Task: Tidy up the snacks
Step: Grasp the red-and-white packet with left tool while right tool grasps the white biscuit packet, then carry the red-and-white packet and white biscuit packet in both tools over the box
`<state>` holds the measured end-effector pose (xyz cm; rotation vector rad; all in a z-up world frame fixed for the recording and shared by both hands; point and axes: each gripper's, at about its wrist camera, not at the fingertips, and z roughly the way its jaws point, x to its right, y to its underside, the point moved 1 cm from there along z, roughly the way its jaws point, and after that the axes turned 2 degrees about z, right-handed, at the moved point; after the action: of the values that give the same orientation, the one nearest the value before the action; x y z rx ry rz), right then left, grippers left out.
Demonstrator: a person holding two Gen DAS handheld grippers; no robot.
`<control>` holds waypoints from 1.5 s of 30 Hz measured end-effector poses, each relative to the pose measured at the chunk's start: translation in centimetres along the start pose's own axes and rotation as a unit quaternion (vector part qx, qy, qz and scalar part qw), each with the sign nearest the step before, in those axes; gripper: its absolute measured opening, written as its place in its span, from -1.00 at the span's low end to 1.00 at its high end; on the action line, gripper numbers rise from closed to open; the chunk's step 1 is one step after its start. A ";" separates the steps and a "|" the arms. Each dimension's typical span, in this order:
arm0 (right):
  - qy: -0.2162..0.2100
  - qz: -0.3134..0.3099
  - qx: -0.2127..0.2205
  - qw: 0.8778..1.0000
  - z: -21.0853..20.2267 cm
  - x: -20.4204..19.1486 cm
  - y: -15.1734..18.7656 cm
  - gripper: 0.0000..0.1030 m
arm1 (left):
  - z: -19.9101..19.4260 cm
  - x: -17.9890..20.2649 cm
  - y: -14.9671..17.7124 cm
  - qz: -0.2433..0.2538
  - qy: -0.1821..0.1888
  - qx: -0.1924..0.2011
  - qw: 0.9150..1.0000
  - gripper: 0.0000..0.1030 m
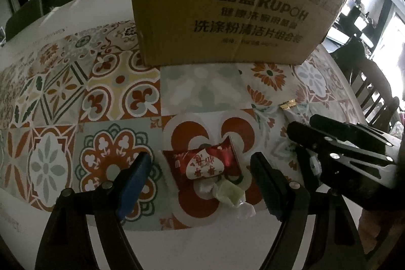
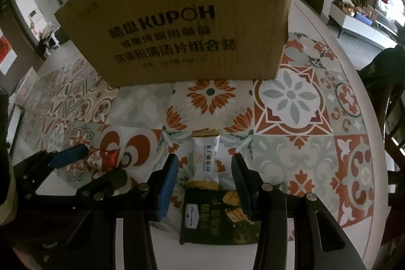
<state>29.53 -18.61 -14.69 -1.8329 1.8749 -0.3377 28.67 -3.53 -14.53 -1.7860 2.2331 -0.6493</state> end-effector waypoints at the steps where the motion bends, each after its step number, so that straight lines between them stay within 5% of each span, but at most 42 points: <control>1: 0.001 0.001 -0.001 1.000 0.1 0.0 0.0 -0.14 | 0.0 0.0 0.0 0.000 -0.001 0.001 1.000 0.56; 5: 0.011 -0.004 0.005 1.000 0.4 -0.4 0.0 -0.15 | 0.1 0.2 0.0 0.003 -0.005 0.005 1.000 0.51; 11: 0.027 -0.004 0.014 1.000 0.5 -0.6 0.1 -0.59 | 0.3 0.4 0.0 0.004 -0.015 0.013 1.000 0.29; 28: 0.015 0.008 0.029 0.999 -1.4 -0.5 0.9 -0.61 | -1.7 -0.1 0.5 0.005 -0.017 0.031 0.999 0.14; 45: -0.006 0.008 0.086 0.996 -7.0 -1.3 0.7 -0.61 | -8.4 1.2 -0.6 0.018 -0.017 0.106 0.994 0.14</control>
<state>25.33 -18.46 -8.88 -1.7010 1.7934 -0.4659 25.35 -3.04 -6.67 -1.6381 2.0823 -0.8098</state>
